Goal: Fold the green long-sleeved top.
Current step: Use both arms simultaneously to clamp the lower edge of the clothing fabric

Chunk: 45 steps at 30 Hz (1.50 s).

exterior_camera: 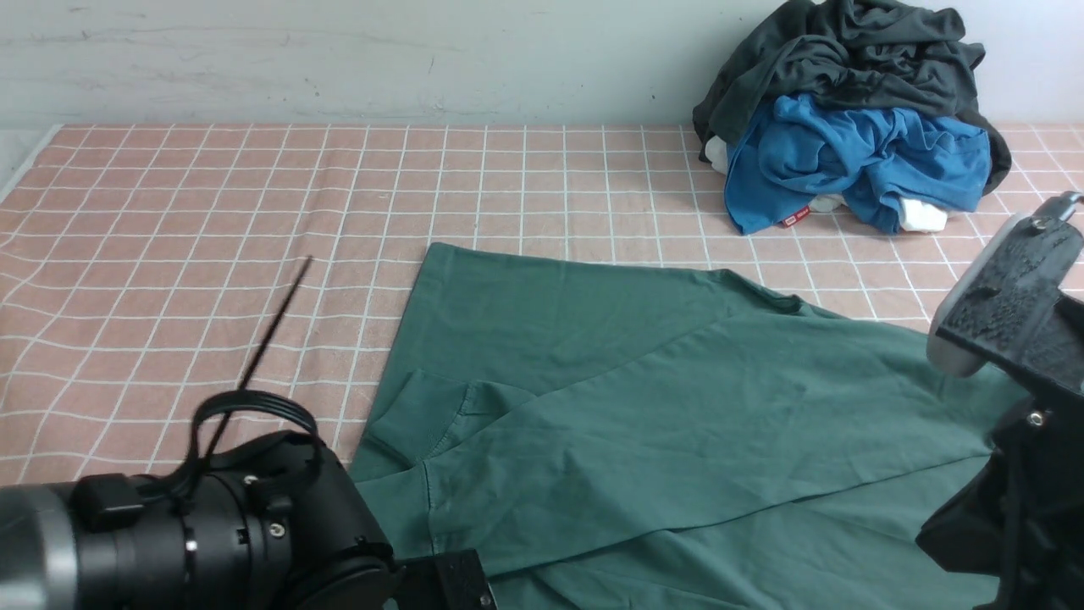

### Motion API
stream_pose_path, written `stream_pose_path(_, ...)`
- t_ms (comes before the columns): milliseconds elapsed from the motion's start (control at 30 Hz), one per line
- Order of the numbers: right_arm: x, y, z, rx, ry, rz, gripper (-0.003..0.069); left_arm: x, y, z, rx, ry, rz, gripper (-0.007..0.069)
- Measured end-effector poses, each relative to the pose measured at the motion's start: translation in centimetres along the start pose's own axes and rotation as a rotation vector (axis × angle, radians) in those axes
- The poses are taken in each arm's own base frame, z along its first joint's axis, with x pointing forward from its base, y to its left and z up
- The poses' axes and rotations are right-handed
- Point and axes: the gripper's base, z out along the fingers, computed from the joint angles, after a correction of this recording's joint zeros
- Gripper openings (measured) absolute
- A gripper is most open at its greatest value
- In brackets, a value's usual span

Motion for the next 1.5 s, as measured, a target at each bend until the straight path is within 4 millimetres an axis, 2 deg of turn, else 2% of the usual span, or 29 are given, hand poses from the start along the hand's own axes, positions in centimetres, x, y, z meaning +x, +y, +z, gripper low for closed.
stream_pose_path(100,0.5,0.1,0.7,-0.007,0.027,-0.060,0.0003,0.8,0.1,-0.9,0.012,0.008,-0.030,0.0017)
stream_pose_path(200,1.8,0.3,2.3,-0.024,0.091,-0.109,0.0055,1.5,0.5,-1.0,0.037,0.040,-0.064,0.0017)
stream_pose_path(267,3.2,0.4,3.8,-0.034,0.159,-0.143,0.0128,1.8,0.8,-1.0,0.047,0.055,-0.075,0.0017)
stream_pose_path(300,3.3,0.4,3.9,-0.035,0.167,-0.146,0.0146,1.8,0.9,-1.0,0.048,0.057,-0.076,0.0017)
stream_pose_path(367,5.6,0.5,6.0,-0.034,0.264,-0.184,0.0280,2.0,1.1,-0.9,0.052,0.058,-0.080,0.0017)
stream_pose_path(400,5.8,0.4,6.1,-0.025,0.272,-0.194,0.0302,2.0,1.2,-0.9,0.052,0.058,-0.080,0.0017)
stream_pose_path(433,6.8,0.3,7.1,-0.007,0.302,-0.216,0.0374,2.0,1.2,-0.9,0.052,0.058,-0.084,0.0017)
stream_pose_path(467,7.0,0.3,7.2,-0.004,0.306,-0.220,0.0384,2.0,1.2,-0.9,0.052,0.058,-0.084,0.0017)
stream_pose_path(533,8.4,0.1,8.6,0.028,0.338,-0.259,0.0479,2.0,1.3,-0.9,0.053,0.056,-0.085,0.0017)
stream_pose_path(600,9.6,0.0,9.7,0.052,0.350,-0.301,0.0528,1.9,1.3,-0.9,0.050,0.046,-0.087,0.0017)
stream_pose_path(700,11.1,0.0,11.0,0.078,0.357,-0.377,0.0539,1.8,1.3,-0.9,0.047,0.038,-0.087,0.0017)
stream_pose_path(833,12.2,-0.4,11.9,0.128,0.354,-0.474,0.0527,1.8,1.3,-0.9,0.047,0.037,-0.087,0.0017)
stream_pose_path(1033,12.8,-0.5,12.4,0.163,0.334,-0.544,0.0465,1.8,1.3,-0.9,0.047,0.037,-0.087,0.0017)
stream_pose_path(1233,12.4,-0.5,12.7,0.170,0.288,-0.556,0.0305,1.8,1.4,-0.9,0.044,0.029,-0.087,0.0017)
stream_pose_path(1300,12.4,-0.5,13.1,0.158,0.310,-0.558,0.0230,1.7,1.4,-0.9,0.043,0.025,-0.087,0.0017)
stream_pose_path(1333,12.4,-0.5,13.2,0.154,0.315,-0.559,0.0223,1.7,1.4,-0.9,0.043,0.023,-0.087,0.0017)
stream_pose_path(1367,12.4,-0.5,13.4,0.147,0.329,-0.560,0.0169,1.7,1.4,-0.9,0.042,0.021,-0.087,0.0017)
stream_pose_path(1500,10.4,-1.1,12.5,0.168,0.329,-0.549,0.0020,1.7,1.4,-0.9,0.040,0.020,-0.087,0.0017)
